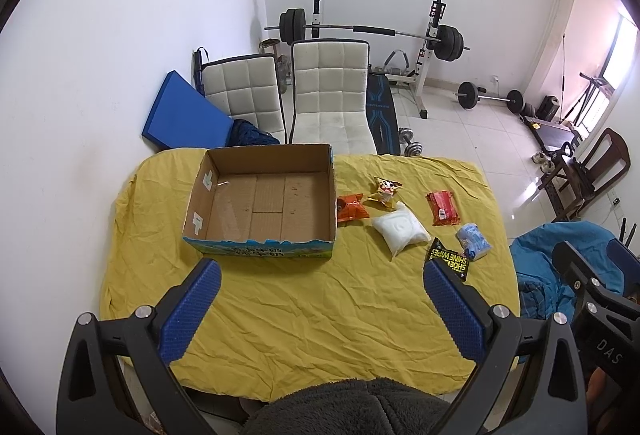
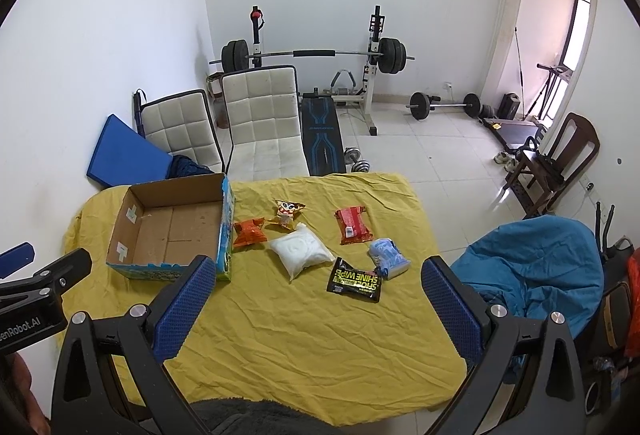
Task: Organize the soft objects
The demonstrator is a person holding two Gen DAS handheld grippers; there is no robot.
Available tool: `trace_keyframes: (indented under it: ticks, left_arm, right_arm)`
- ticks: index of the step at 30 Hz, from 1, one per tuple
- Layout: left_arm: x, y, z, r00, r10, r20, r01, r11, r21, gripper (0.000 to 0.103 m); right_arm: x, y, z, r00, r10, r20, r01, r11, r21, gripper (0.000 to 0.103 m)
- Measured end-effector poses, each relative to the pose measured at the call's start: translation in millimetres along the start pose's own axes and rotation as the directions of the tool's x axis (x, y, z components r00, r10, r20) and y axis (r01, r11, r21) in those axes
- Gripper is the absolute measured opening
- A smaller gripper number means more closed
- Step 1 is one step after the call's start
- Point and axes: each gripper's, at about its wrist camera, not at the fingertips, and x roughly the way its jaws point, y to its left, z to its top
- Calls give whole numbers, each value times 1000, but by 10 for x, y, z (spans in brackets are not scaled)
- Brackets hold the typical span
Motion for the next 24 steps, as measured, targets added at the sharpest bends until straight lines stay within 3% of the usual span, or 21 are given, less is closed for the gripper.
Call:
trace_keyframes:
  ticks: [24]
  left_arm:
    - [97, 20, -24, 1000, 11, -1, -11, 1000, -2, 103]
  right_arm:
    - [69, 16, 13, 1000, 23, 4, -23, 1000, -17, 103]
